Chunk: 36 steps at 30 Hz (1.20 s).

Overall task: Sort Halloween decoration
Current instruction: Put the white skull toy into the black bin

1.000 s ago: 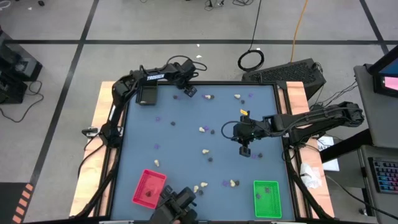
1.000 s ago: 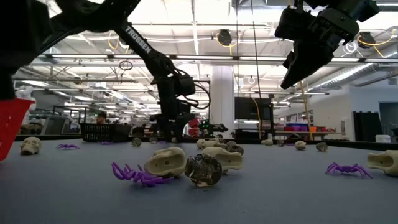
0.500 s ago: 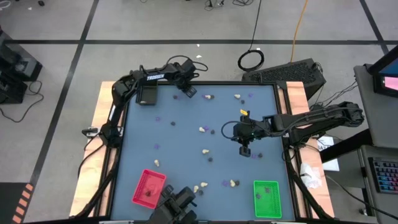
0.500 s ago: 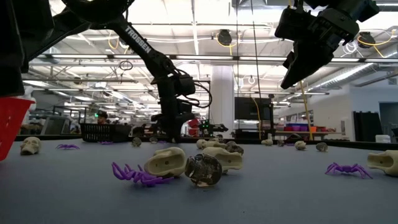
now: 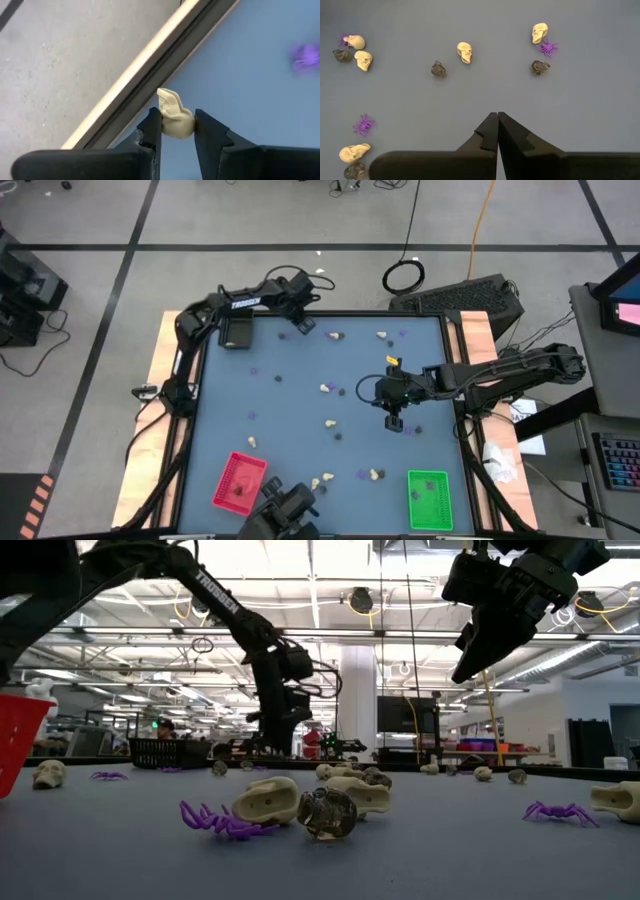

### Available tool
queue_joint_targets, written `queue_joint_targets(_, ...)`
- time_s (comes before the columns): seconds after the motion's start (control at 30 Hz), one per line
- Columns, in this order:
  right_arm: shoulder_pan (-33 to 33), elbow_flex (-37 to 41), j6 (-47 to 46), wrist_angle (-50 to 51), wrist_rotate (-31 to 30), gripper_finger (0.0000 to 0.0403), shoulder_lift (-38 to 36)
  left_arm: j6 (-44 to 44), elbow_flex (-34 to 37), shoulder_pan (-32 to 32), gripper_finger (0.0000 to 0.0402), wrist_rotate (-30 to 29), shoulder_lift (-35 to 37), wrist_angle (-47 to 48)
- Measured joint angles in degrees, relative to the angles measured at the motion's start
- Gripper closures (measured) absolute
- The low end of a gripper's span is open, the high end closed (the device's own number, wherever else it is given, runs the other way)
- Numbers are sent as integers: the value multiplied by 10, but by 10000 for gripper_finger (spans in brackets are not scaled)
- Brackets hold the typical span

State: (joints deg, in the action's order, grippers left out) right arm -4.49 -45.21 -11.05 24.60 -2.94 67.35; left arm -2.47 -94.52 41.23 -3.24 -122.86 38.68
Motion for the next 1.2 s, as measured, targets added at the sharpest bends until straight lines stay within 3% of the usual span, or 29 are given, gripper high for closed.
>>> queue_joint_targets(0.5, 0, 0, 13, 0, 0, 403, 0, -30, 7, -43, 328, 9, 140, 105)
queue_joint_targets(0.63, 0, 0, 16, -4, -2, 403, 0, -41, 31, -50, 328, -23, 179, 134)
queue_joint_targets(0.83, 0, 0, 26, -6, -2, 403, 0, -65, 92, -29, 328, -89, 227, 162)
queue_joint_targets(1.2, 0, 0, 37, -28, -2, 403, 0, -58, 222, 44, 328, -93, 302, 235)
